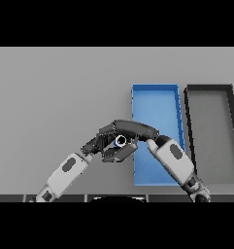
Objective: Pick up the blue pipe and place it into the blue bin.
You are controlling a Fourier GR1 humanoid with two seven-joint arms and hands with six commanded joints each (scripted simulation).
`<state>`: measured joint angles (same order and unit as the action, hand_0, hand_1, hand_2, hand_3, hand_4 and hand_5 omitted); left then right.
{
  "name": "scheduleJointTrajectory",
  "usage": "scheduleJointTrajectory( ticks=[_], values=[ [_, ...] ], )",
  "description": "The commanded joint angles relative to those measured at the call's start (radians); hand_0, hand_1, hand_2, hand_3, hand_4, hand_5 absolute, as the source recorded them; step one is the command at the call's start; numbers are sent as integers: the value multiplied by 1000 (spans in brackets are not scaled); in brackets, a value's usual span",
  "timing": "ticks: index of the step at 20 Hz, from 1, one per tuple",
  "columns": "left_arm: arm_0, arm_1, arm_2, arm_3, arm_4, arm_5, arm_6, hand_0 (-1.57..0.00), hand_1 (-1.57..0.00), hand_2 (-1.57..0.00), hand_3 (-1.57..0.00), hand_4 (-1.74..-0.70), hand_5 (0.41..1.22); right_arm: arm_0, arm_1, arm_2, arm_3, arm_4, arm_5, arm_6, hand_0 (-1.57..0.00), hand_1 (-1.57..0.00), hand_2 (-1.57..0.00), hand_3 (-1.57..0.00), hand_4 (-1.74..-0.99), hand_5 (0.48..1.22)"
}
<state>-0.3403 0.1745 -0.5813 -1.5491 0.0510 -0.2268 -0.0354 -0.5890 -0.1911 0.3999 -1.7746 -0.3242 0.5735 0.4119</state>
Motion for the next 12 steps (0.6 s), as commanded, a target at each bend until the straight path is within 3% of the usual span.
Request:
scheduleJointTrajectory(
  ticks=[1, 2, 3, 5, 7, 9, 10, 12],
  values=[
    [11, -8, 7, -11, 20, 2, -17, -1030, -1008, -990, -623, -1658, 1192, -2, 4, -5, 5, -35, -6, 23, -1012, -1023, -1023, -828, -1541, 604],
    [20, -20, 19, -6, 57, -7, -33, -1138, -1120, -1106, -573, -1674, 1198, 6, 19, 6, 1, -50, -18, 47, -1123, -1132, -1132, -977, -1513, 650],
    [23, -29, 24, -4, 74, -11, -35, -1225, -1211, -1199, -525, -1688, 1203, 8, 29, 6, 5, -47, -36, 37, -1213, -1220, -1220, -1096, -1492, 706],
    [35, -41, 30, 2, 100, -20, -52, -1349, -1340, -1333, -527, -1707, 1209, 19, 43, 8, 7, -28, -50, 9, -1342, -1346, -1346, -1267, -1464, 891],
    [29, -36, 28, 0, 90, -8, -55, -1429, -1423, -1419, -588, -1719, 1214, 27, 36, 15, -7, 20, -44, -36, -1424, -1427, -1427, -1376, -1456, 1010],
    [19, -19, 21, -1, 87, 0, -68, -1480, -1454, -1474, -550, -1727, 1216, 23, 38, 9, -9, 56, -31, -58, -1477, -1479, -1479, -1446, -1465, 1086],
    [7, -17, 13, 2, 77, 8, -41, -1498, -1453, -1493, -527, -1730, 1217, 34, 50, 12, -6, 70, -26, -63, -1496, -1497, -1497, -1471, -1469, 1113],
    [-5, -6, 10, 9, 73, 8, -52, -1499, -1356, -1521, -505, -1734, 1219, 52, 67, 8, -19, 59, -12, -46, -1523, -1524, -1524, -1507, -1473, 1152]
  ],
)
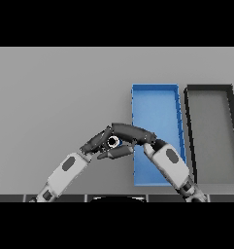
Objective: Pick up the blue pipe and place it into the blue bin.
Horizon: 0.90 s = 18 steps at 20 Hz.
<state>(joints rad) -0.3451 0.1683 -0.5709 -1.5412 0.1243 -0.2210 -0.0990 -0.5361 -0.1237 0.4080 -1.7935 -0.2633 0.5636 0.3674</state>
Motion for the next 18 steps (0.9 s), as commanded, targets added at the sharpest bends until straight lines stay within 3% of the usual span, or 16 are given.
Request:
scheduleJointTrajectory(
  ticks=[1, 2, 4, 6, 8, 10, 13, 15, 18],
  values=[
    [-3, 6, -9, 3, -9, -12, -1, -1426, -1220, -1350, -531, -1637, 1219, 4, 6, -8, -4, -17, 9, 16, -1533, -1533, -1533, -1520, -1474, 1166],
    [-20, 10, -5, 13, -16, -24, 2, -1407, -1190, -1242, -518, -1544, 1219, 9, 16, -10, -3, -9, 13, 6, -1540, -1541, -1541, -1530, -1477, 1177],
    [-5, 25, -11, -2, -16, -52, 7, -979, -802, -819, -332, -1343, 1220, 15, 27, -15, -15, 9, 28, 9, -1551, -1552, -1552, -1545, -1480, 1193],
    [-11, 29, -12, -5, -21, -89, 12, -626, -513, -524, -212, -1179, 1213, 15, 45, -24, -30, 7, 29, 50, -1558, -1559, -1559, -1554, -1481, 1203],
    [0, 33, -11, -4, -40, -103, 20, -401, -328, -335, -136, -1051, 1118, 24, 54, -38, -29, 3, 44, 63, -1563, -1563, -1563, -1560, -1483, 1209],
    [-19, 23, -4, 20, -86, -87, -8, -256, -210, -214, -86, -950, 964, 36, 68, -48, -41, 2, 55, 64, -1566, -1566, -1566, -1564, -1484, 1214],
    [-7, 37, 1, 12, -97, -72, 39, -131, -107, -109, -44, -854, 794, 43, 91, -59, -40, 14, 56, 45, -1568, -1568, -1568, -1567, -1484, 1217],
    [2, 40, 0, 22, -108, -60, 18, -83, -68, -69, -28, -826, 719, 45, 101, -61, -44, 35, 58, 47, -1569, -1569, -1569, -1569, -1485, 1219],
    [-10, 26, 17, 40, -81, -57, 52, -42, -34, -35, -14, -842, 636, 43, 112, -72, -34, 56, 66, 27, -1570, -1570, -1570, -1570, -1487, 1220]
  ],
)
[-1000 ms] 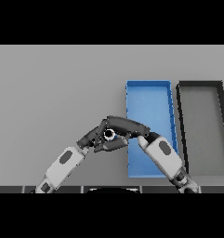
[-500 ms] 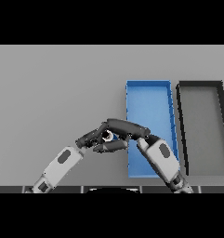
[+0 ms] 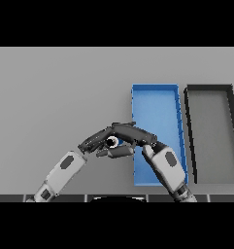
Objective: Pick up the blue pipe and place it into the blue bin.
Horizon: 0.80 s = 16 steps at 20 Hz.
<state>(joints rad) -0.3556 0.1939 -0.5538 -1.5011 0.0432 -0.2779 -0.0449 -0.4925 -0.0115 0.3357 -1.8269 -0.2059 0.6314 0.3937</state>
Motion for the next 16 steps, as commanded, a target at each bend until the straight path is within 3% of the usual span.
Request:
scheduleJointTrajectory(
  ticks=[1, 3, 4, 6, 8, 9, 12, 14, 16],
  values=[
    [15, -6, -3, -6, 7, 7, 36, -33, -27, -28, -11, -853, 623, 3, -2, -9, -12, -16, 0, -6, -1570, -1570, -1570, -1570, -1488, 1220],
    [37, -3, -6, -40, 18, 22, 101, -21, -17, -17, -7, -873, 612, -2, 6, -25, 0, -30, -2, 5, -1571, -1571, -1571, -1570, -1491, 1220],
    [45, 1, -6, -41, 21, 20, 102, -17, -13, -14, -5, -880, 605, -6, 20, -27, -1, -62, -9, 39, -1571, -1571, -1571, -1571, -1492, 1220],
    [36, 3, -5, -35, 14, 22, 108, -10, -8, -8, -3, -878, 572, -25, 54, -50, 8, -199, -48, 121, -1571, -1571, -1571, -1571, -1492, 1221],
    [36, 8, -2, -34, 16, 18, 108, -6, -5, -5, -1, -873, 543, -83, 54, -93, 8, -326, -109, 201, -1571, -1571, -1571, -1571, -1493, 1221],
    [47, 9, -10, -40, 14, 15, 102, -5, -4, -4, -1, -870, 535, -109, 30, -91, 18, -377, -152, 214, -1571, -1571, -1571, -1571, -1494, 1221],
    [46, 1, -13, -37, 10, 22, 131, -2, -1, -1, 0, -865, 515, -205, -63, -81, 12, -481, -259, 214, -1571, -1571, -1571, -1571, -1492, 1221],
    [51, 7, -17, -43, 10, 13, 113, -1, -1, -1, 0, -864, 503, -299, -117, -100, 13, -545, -334, 211, -1571, -1571, -1571, -1571, -1493, 1221],
    [55, 18, -13, -57, 18, 9, 109, 0, 0, 0, 1, -863, 493, -398, -144, -140, 40, -544, -329, 180, -1571, -1571, -1571, -1571, -1494, 1221]
  ],
)
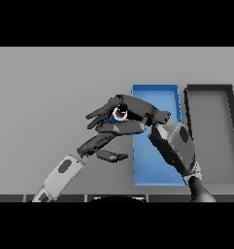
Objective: Pick up the blue pipe and place it into the blue bin.
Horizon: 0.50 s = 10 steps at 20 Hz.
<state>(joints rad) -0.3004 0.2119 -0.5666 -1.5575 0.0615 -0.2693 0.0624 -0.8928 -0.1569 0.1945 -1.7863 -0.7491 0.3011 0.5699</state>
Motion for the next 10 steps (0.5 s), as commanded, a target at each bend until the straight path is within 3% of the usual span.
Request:
scheduleJointTrajectory(
  ticks=[1, 4, 7, 10],
  values=[
    [-5, -10, -4, 18, -4, -2, 1, 0, 0, 0, 1, -867, 486, -30, -17, -19, 20, -5, 25, -17, -1571, -1571, -1571, -1571, -1495, 1221],
    [-1, 3, 0, -2, -3, 0, 3, 1, 1, 1, 1, -864, 483, -122, -65, -110, 106, 13, -35, -48, -1571, -1571, -1571, -1571, -1496, 1221],
    [6, 4, -1, -10, -7, 9, 26, 1, 1, 1, 1, -850, 484, -159, -110, -163, 209, 110, -58, -79, -1571, -1571, -1571, -1571, -1498, 1221],
    [3, 6, 3, -18, -17, 23, 30, 1, 1, 1, 1, -835, 474, -135, -155, -216, 321, 186, -62, -85, -1571, -1571, -1571, -1571, -1498, 1221]
  ],
)
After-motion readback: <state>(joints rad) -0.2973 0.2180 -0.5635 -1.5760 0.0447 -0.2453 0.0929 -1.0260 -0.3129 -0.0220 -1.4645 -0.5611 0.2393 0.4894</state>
